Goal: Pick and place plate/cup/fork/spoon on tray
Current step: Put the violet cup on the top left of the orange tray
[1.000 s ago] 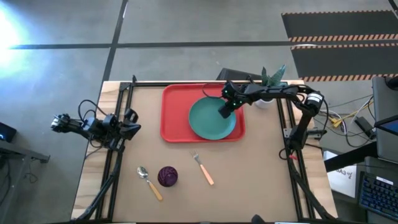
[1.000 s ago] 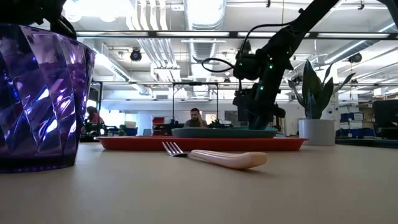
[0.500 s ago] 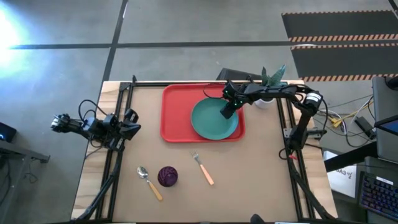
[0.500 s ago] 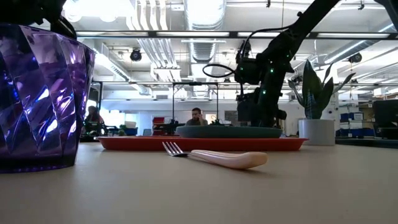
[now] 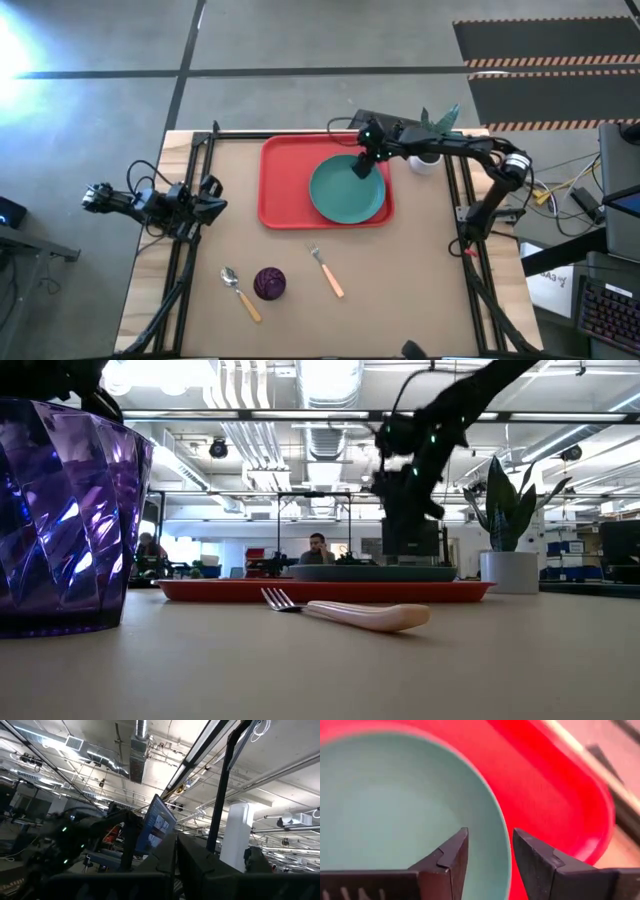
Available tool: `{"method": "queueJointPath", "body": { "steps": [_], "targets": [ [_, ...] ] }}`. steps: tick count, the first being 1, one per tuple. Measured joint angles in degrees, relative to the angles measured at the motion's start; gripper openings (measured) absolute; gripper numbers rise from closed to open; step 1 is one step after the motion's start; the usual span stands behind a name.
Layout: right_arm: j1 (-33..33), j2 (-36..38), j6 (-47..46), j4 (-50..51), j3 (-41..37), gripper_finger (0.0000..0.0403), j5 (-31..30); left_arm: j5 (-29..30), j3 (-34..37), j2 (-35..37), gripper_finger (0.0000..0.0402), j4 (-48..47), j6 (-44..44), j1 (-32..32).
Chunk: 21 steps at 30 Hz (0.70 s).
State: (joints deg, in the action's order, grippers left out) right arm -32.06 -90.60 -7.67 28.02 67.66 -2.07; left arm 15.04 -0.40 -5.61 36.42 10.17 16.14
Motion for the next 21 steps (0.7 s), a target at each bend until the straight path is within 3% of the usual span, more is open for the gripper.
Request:
{"method": "queueJointPath", "body": {
  "steps": [4,6,11,16,21],
  "targets": [
    [0.82,3.16,-1.17,-0.15,3.83,0.0134,6.11,12.74,-0.19,-0.60,0.0000,-8.30,6.70,0.02],
    [1.55,4.64,-1.22,-0.06,5.98,0.0130,9.10,16.10,-0.68,-1.90,0.0000,-15.11,12.09,-0.01],
    [4.05,8.48,1.79,-0.15,11.43,0.0130,12.95,13.00,-4.52,-8.87,0.0000,-15.90,20.77,0.02],
    [5.91,10.97,2.46,0.23,15.47,0.0139,13.01,9.91,-13.31,-18.71,0.0000,-18.77,20.96,0.02],
    [6.30,12.18,3.65,0.45,16.87,0.0141,12.92,9.87,-28.41,-31.64,0.0000,-39.06,22.55,-0.02]
  ]
}}
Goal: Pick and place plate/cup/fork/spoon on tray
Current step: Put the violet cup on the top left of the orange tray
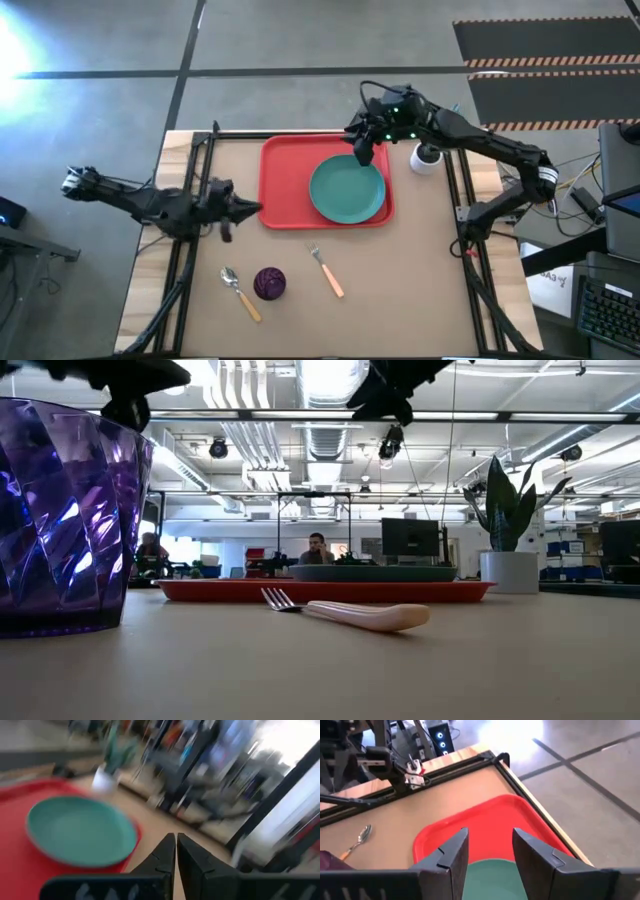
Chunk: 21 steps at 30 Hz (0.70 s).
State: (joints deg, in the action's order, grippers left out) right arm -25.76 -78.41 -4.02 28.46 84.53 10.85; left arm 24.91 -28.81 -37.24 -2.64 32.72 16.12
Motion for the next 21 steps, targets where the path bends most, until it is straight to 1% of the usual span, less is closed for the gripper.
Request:
{"method": "queueJointPath", "body": {
  "steps": [3,5,8,11,16,19,21],
  "targets": [
    [0.00,-0.03,0.12,0.86,0.07,0.0141,-0.15,-1.14,-10.23,-7.72,0.0000,-15.18,3.88,0.02],
    [0.00,-0.21,0.25,1.86,0.06,0.0139,-0.15,-3.73,-16.25,-12.64,0.0000,-23.96,5.94,0.00],
    [0.00,-0.45,0.70,2.97,-0.26,0.0136,-0.15,-8.65,-24.64,-18.62,0.0002,-31.02,7.38,0.00],
    [0.02,-0.45,1.70,3.72,-0.45,0.0132,-0.06,-13.86,-31.22,-23.67,0.0018,-36.62,7.44,0.07],
    [0.02,-0.02,3.20,4.29,-0.45,0.0127,0.09,-18.34,-38.32,-29.52,0.0068,-44.05,7.70,0.04],
    [0.02,-0.02,3.43,4.29,-0.45,0.0128,0.13,-20.65,-39.78,-32.15,0.0095,-50.60,11.27,0.00],
    [0.02,-0.02,3.92,4.29,-0.45,0.0129,0.12,-22.66,-39.66,-33.45,0.0107,-54.07,14.59,0.00]
  ]
}}
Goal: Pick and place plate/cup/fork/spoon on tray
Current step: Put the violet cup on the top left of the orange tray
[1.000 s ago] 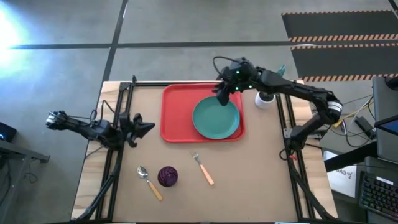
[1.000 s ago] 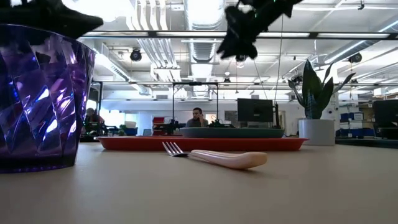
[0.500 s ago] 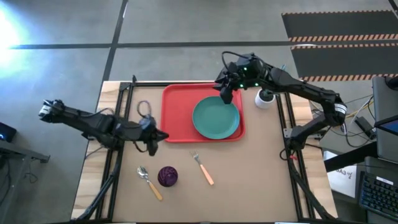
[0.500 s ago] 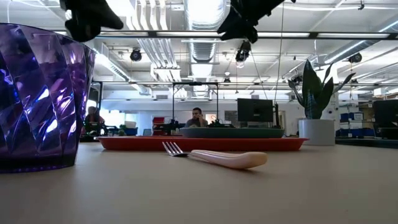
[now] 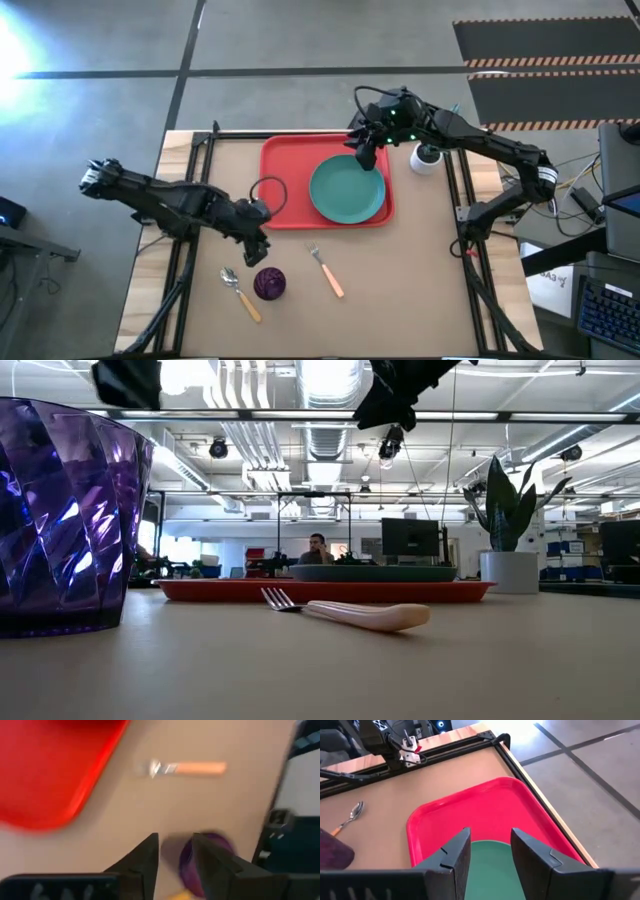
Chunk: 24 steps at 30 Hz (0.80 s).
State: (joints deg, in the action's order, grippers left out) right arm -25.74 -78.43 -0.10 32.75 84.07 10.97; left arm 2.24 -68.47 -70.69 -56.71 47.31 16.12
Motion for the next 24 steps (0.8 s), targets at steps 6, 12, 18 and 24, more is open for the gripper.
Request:
{"method": "queueJointPath", "body": {
  "steps": [6,12,18,24],
  "targets": [
    [-0.02,0.02,0.13,-0.32,0.00,0.0127,0.01,-9.20,2.09,-2.72,0.0114,-0.78,6.39,0.07],
    [-0.02,0.02,-1.01,-0.44,0.00,0.0126,-0.01,-15.94,2.01,-5.49,0.0115,-0.27,6.38,0.16],
    [-0.02,0.02,-1.95,-0.55,0.00,0.0121,-0.01,-16.11,2.17,-7.71,0.0115,-0.34,4.63,0.15],
    [0.00,0.02,-2.95,-0.63,0.00,0.0120,-0.01,-16.11,2.19,-9.72,0.0115,-0.43,4.35,0.72]
  ]
}}
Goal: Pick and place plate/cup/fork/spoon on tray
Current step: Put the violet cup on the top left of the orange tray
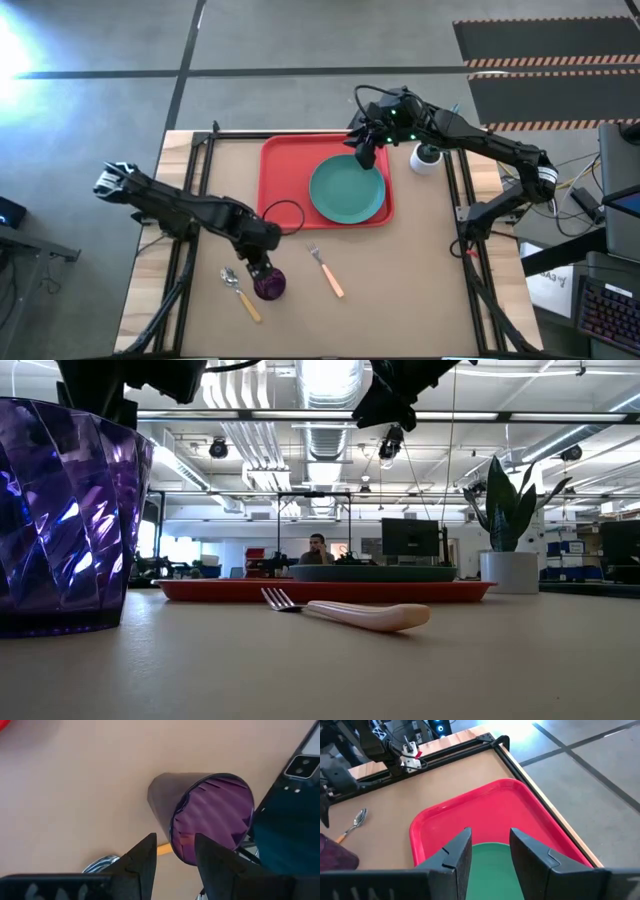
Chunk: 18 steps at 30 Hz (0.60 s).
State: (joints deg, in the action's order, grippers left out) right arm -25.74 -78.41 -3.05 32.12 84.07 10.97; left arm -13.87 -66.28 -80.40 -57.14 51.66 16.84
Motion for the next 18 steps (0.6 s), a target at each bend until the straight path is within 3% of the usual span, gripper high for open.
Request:
{"method": "queueJointPath", "body": {
  "steps": [18],
  "targets": [
    [0.00,0.00,-0.85,-0.92,0.02,0.0118,0.01,0.68,0.07,-5.54,0.0115,-0.45,-0.02,1.68]
  ]
}}
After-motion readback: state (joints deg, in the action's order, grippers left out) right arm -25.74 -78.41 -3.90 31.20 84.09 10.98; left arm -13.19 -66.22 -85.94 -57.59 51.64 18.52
